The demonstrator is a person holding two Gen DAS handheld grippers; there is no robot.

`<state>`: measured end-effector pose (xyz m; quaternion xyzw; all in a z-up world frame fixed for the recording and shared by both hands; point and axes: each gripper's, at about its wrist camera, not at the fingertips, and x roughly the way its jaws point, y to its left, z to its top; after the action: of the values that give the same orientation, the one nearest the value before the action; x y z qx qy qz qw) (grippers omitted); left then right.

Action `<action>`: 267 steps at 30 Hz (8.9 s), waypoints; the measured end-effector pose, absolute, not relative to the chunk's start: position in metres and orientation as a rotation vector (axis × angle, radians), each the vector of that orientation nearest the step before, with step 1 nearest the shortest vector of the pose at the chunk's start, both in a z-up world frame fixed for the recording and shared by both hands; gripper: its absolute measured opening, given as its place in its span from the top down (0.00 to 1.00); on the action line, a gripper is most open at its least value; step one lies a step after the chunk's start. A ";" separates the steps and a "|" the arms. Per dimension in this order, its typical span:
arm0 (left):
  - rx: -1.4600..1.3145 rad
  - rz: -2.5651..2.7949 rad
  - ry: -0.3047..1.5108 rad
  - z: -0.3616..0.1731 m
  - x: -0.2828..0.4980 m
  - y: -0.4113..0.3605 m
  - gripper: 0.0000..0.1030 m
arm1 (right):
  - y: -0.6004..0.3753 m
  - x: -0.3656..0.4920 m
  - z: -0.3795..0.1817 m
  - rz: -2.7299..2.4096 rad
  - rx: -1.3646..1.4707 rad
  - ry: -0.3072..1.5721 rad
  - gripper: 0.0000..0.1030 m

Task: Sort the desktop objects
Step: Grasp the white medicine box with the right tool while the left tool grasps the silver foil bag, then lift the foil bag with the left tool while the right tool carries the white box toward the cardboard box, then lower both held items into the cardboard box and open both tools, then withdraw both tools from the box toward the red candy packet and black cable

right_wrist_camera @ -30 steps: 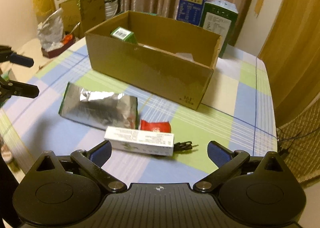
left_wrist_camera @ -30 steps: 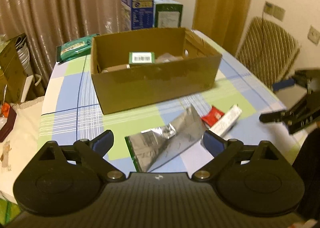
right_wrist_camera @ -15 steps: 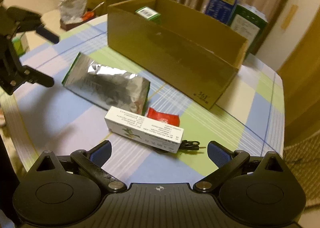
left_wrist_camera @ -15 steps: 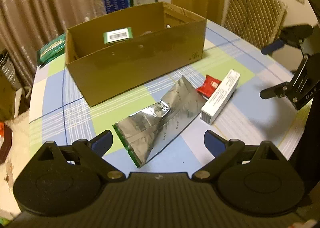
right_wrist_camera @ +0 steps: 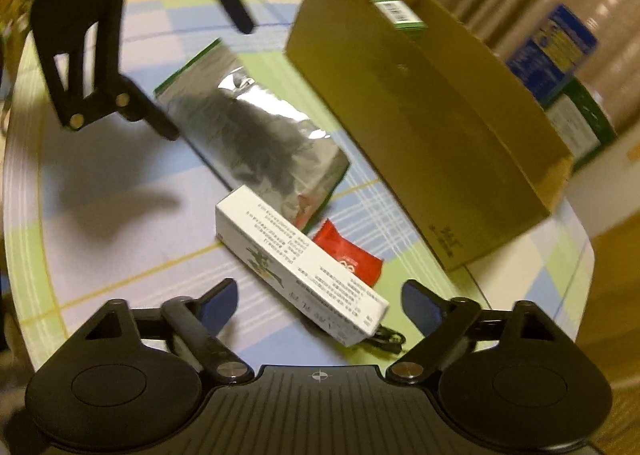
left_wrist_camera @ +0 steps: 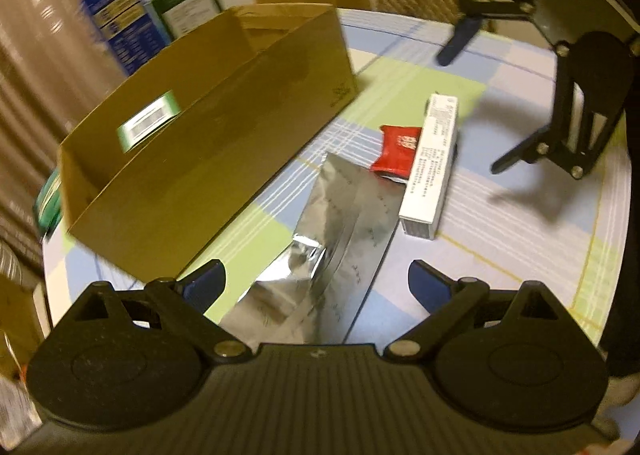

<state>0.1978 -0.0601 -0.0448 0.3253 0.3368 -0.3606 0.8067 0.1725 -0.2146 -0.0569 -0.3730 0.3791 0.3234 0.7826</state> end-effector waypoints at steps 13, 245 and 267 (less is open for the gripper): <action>0.710 -0.814 0.816 -0.075 0.225 -0.071 0.12 | -0.201 0.185 -0.082 0.760 -0.944 0.786 0.53; 0.188 -0.421 0.815 0.100 0.272 -0.027 0.18 | -0.262 0.227 0.108 0.243 0.009 0.721 0.02; 0.205 -0.414 0.771 0.109 0.195 -0.028 0.02 | -0.290 0.152 0.098 0.195 0.073 0.750 0.02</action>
<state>0.1949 -0.0275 0.1092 0.0992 0.3725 -0.2000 0.9008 0.1522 -0.2901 0.0981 0.0355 0.3656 0.0950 0.9252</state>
